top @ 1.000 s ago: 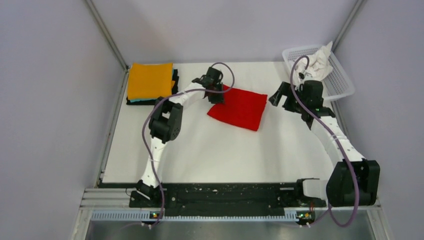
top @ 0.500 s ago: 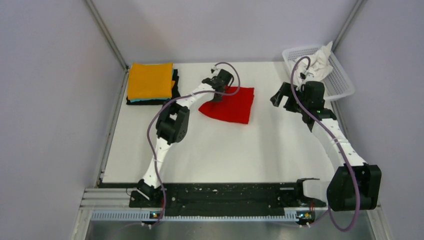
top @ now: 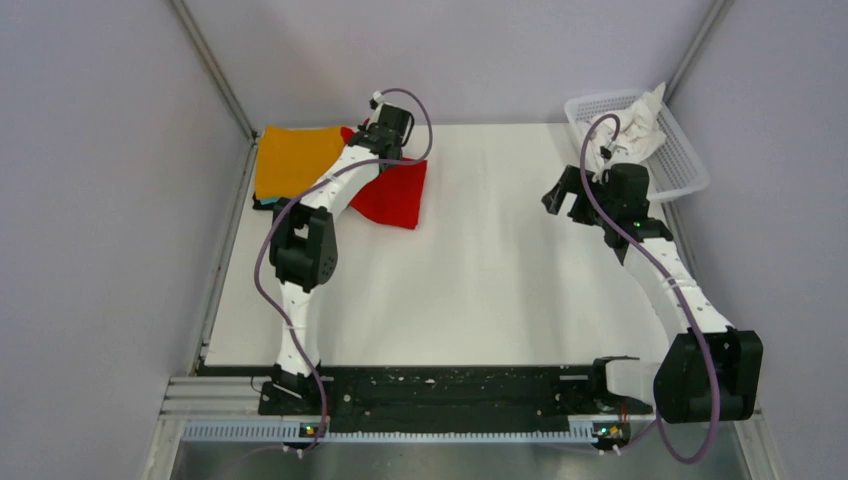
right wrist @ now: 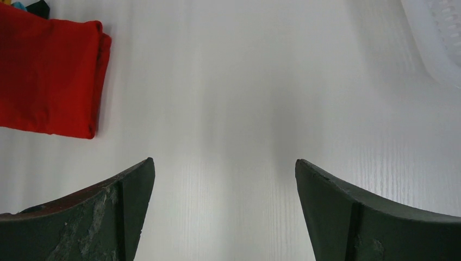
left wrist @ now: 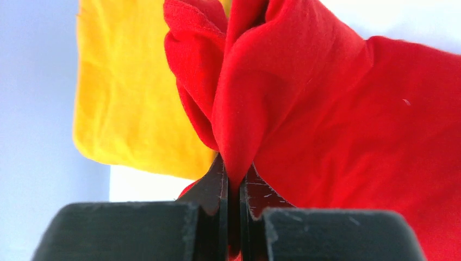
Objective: Fold and stack the t-shirts
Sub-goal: Put the neatly folded tshirt into the corner of the board with the left arm
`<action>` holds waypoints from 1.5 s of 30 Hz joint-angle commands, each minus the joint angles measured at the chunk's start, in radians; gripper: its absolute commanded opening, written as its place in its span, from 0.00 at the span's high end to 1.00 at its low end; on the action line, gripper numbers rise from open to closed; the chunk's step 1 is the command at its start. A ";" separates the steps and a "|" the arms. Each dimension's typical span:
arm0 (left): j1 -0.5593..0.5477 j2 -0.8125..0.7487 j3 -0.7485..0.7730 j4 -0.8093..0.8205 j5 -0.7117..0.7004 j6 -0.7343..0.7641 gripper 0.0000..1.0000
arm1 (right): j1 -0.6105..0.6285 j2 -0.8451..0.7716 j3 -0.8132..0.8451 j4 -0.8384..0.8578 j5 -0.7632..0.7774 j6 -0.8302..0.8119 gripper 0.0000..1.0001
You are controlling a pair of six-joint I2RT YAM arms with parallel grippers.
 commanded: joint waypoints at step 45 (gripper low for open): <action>0.258 -0.132 0.251 0.111 0.139 0.287 1.00 | -0.005 0.014 0.005 0.030 0.042 -0.018 0.01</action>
